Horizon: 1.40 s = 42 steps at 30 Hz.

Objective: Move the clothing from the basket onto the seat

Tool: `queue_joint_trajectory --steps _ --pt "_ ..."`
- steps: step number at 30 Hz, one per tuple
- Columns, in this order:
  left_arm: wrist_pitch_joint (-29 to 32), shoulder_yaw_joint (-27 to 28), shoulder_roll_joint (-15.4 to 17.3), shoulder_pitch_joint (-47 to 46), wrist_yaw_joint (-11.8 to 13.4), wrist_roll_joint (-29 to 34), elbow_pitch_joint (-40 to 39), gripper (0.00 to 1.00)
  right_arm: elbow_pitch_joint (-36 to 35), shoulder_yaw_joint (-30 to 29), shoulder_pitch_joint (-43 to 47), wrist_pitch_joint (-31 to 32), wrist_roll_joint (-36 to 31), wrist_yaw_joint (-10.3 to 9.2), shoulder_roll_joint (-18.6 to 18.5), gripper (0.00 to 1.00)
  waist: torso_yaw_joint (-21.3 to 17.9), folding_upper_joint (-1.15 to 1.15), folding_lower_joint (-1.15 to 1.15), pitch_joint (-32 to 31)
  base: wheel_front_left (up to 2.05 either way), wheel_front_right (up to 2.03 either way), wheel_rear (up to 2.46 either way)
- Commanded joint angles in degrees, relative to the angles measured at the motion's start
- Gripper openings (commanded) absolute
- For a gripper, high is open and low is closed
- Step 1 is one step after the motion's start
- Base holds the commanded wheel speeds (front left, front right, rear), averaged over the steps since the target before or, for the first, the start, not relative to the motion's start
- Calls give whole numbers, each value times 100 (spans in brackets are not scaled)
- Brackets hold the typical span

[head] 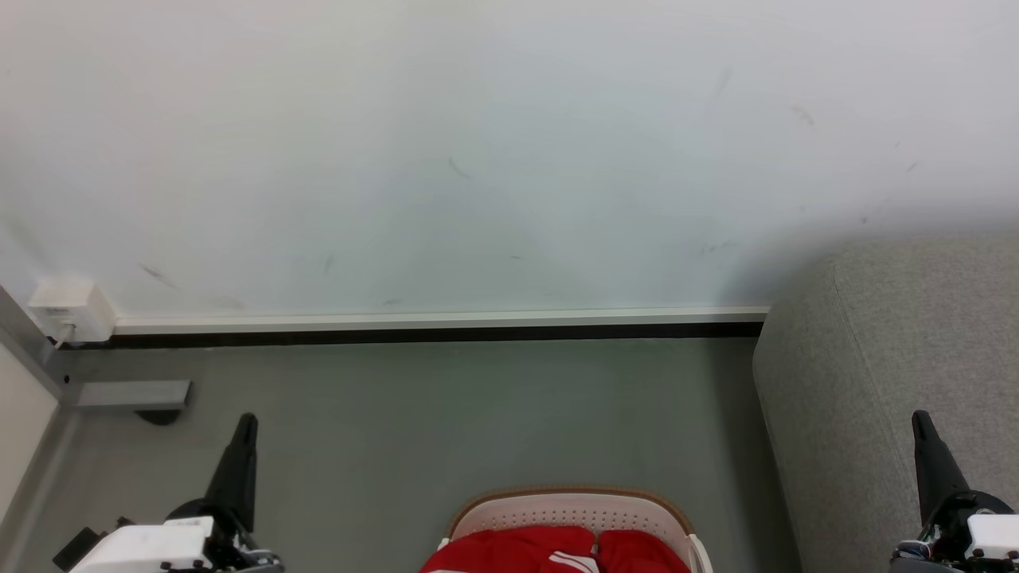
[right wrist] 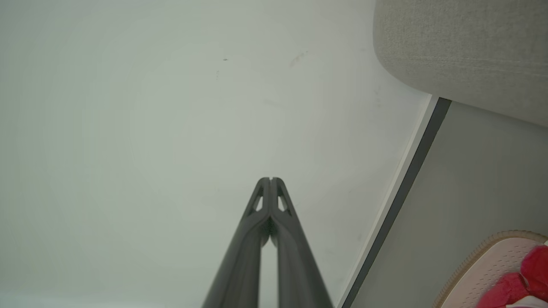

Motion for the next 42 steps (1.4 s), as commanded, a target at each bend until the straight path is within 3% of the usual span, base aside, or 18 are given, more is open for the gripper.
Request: queue_joint_trajectory --steps 1,23,24,42 --pt "19 10 43 -35 -11 -81 -14 0 -11 1 -30 -22 28 -16 -31 0 0 0 0 0 0 0 0" --pt "19 10 43 -35 -11 -81 -14 0 -11 1 -30 -22 28 -16 -31 0 0 0 0 0 0 0 0" --pt "-1 0 0 0 1 0 0 100 -1 0 0 -1 -1 0 1 100 0 0 0 0 0 0 0" --pt "-439 -64 -24 105 -57 268 -151 100 -79 12 79 -150 -556 -1 310 100 3 0 0 -5 0 0 0"
